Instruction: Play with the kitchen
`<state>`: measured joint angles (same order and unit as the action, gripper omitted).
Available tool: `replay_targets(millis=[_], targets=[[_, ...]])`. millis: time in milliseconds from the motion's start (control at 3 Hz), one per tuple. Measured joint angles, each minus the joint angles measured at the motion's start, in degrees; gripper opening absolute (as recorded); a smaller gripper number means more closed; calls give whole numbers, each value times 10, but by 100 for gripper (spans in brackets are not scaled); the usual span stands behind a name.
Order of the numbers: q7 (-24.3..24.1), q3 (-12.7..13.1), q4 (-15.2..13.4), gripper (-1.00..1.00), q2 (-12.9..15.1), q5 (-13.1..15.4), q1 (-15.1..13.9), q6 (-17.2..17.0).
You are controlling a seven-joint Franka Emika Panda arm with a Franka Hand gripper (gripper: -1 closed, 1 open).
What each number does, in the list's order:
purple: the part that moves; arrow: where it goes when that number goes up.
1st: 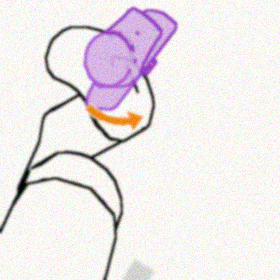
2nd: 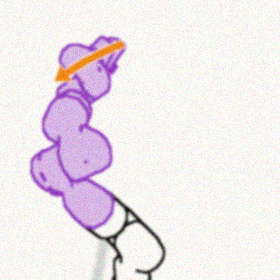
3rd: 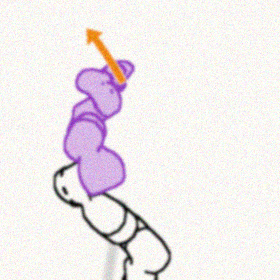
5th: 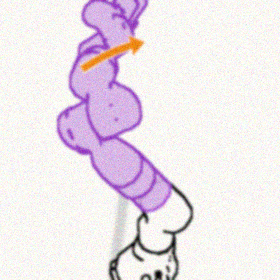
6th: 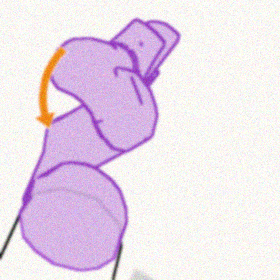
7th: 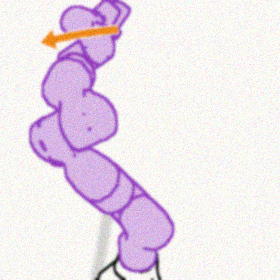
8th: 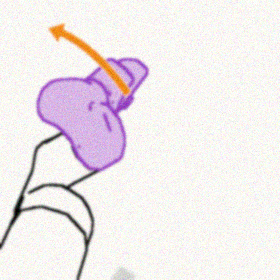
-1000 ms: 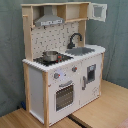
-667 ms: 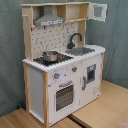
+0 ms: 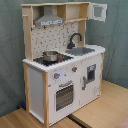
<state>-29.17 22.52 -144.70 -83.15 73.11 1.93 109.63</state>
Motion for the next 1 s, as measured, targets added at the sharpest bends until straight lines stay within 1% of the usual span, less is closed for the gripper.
replay_targets(millis=[333, 667, 1000], targets=[[-4, -26, -26, 100, 6, 11, -1, 52], [-5, -58, -49, 100, 10, 28, -5, 98], [-5, -98, -62, 100, 21, 53, -10, 141]])
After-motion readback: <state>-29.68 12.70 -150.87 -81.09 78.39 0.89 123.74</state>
